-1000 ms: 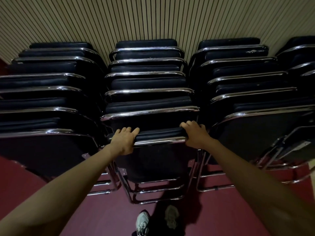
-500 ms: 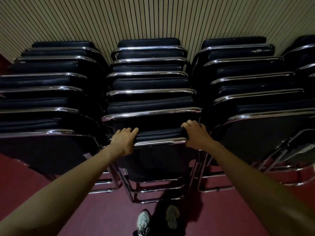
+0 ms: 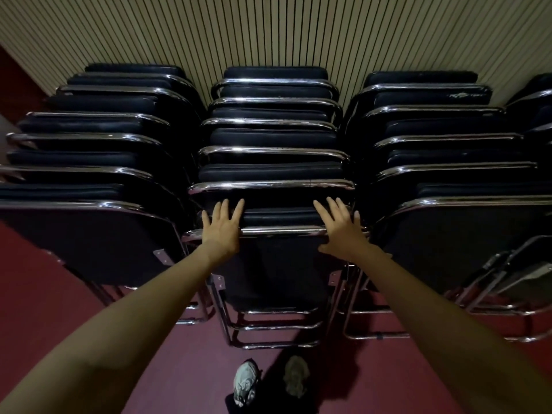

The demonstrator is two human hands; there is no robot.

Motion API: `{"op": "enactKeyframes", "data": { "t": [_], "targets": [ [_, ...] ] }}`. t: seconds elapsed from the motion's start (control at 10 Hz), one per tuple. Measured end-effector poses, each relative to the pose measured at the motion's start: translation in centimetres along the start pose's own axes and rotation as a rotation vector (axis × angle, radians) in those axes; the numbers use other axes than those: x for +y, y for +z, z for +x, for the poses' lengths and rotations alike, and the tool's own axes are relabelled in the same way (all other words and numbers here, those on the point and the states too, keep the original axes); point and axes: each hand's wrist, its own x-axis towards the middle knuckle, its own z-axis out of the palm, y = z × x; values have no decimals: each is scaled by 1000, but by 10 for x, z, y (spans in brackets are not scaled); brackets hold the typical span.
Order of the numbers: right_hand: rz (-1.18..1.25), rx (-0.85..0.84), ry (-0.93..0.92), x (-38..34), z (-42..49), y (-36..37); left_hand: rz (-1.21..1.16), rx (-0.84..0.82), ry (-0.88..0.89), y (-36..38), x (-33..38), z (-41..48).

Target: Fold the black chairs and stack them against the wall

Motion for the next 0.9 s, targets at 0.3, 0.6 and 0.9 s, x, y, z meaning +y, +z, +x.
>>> {"op": "enactKeyframes", "data": {
  "t": [0.3, 0.6, 0.9],
  "targets": [
    [170, -41, -3, -29, -33, -34, -143, -92, 81, -28, -2, -54],
    [270, 306, -52, -102, -144, -77, -472, 282, 250, -78, -29, -146],
    [240, 408, 18, -150, -279, -77, -463, 394, 356, -107, -62, -258]
  ]
}}
